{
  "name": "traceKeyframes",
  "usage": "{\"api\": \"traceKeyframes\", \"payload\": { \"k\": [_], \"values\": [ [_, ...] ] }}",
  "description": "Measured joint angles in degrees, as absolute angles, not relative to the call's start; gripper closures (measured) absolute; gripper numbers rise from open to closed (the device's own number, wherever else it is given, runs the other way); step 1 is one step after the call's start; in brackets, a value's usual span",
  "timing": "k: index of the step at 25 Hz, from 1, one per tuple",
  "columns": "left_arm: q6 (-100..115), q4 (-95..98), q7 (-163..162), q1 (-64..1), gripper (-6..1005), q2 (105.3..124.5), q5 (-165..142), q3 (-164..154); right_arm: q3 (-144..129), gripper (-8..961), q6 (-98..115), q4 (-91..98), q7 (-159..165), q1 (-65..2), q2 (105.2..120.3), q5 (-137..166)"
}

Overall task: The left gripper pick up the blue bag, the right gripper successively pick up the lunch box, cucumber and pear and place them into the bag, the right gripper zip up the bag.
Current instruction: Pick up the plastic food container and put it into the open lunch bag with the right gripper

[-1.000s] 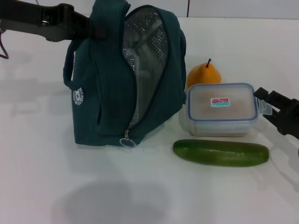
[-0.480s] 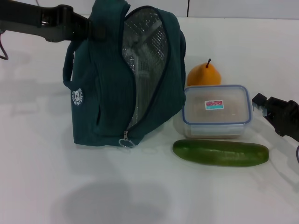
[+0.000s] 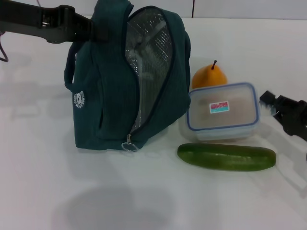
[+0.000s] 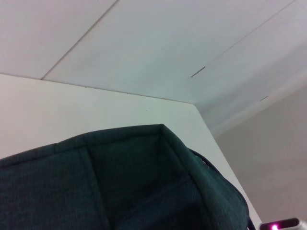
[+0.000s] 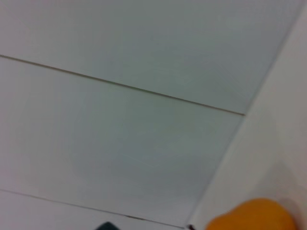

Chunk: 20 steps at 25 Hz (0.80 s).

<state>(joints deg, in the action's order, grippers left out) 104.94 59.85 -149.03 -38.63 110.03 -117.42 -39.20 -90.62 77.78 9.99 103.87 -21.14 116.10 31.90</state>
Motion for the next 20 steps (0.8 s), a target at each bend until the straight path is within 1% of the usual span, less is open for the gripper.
{"api": "traceKeyframes", "payload": {
  "k": [20],
  "values": [
    [105.0,59.9,-148.9,-38.3,954,110.03,-117.3,-39.1,-90.4,862,92.7,9.4,101.7,-20.8,115.92,21.8]
  ]
}}
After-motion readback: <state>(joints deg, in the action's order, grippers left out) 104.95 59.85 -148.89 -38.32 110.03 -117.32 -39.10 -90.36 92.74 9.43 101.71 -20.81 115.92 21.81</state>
